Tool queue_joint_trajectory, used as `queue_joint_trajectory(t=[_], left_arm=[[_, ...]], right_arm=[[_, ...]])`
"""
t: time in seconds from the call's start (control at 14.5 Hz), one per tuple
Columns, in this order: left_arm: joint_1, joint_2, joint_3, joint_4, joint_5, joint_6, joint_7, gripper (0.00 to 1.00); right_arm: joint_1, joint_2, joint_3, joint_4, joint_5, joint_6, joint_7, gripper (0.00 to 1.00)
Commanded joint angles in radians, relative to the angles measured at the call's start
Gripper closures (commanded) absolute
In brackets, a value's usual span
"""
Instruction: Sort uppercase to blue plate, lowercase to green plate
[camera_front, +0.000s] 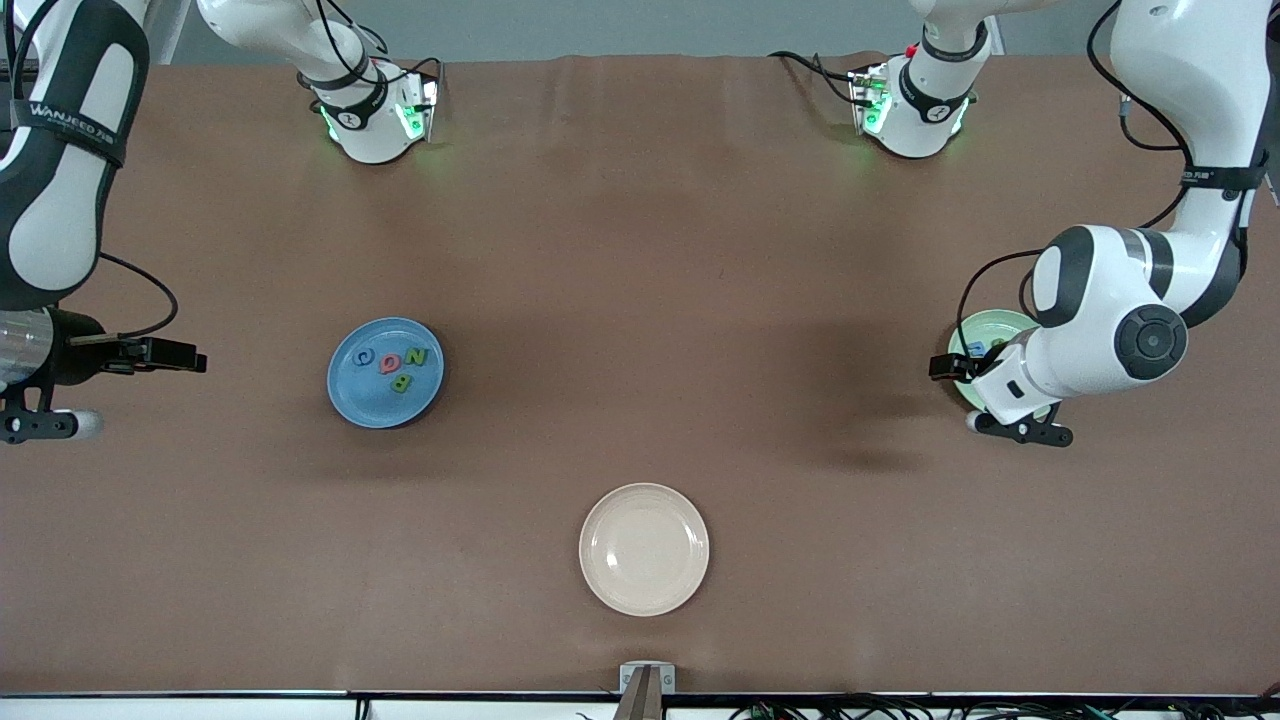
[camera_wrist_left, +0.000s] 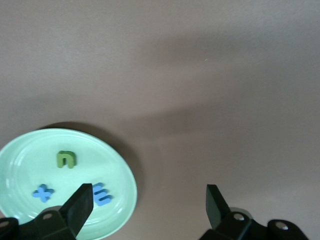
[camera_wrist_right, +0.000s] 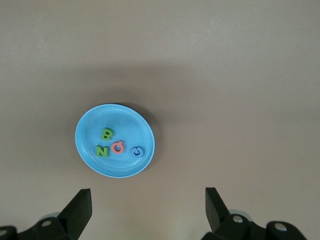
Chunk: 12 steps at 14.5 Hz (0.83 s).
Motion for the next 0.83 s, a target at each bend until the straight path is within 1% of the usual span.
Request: queue_joint_trajectory(t=[0.0, 0.14, 0.21, 0.48, 0.76], left_arm=[[-0.161, -0.042, 0.148, -0.017, -0.092, -0.012, 0.014, 0.01], [-0.239, -0.051, 0.228, -0.017, -0.143, -0.014, 0.014, 0.01], [-0.264, -0.060, 0.256, -0.017, -0.159, -0.012, 0.014, 0.01], [-0.261, -0.115, 0.264, -0.016, -0.162, -0.012, 0.005, 0.01], [-0.244, -0.217, 0.270, -0.008, -0.159, -0.018, -0.023, 0.01]], right_arm=[[-0.009, 0.004, 0.007, 0.035, -0.021, -0.010, 0.010, 0.00], [-0.021, 0.004, 0.007, 0.035, -0.026, -0.008, -0.002, 0.00], [-0.033, 0.003, 0.007, 0.036, -0.027, -0.014, -0.001, 0.00], [-0.024, 0.009, 0.016, 0.036, -0.026, -0.002, -0.004, 0.00], [-0.001, 0.009, 0.016, 0.032, -0.029, -0.005, -0.006, 0.00]])
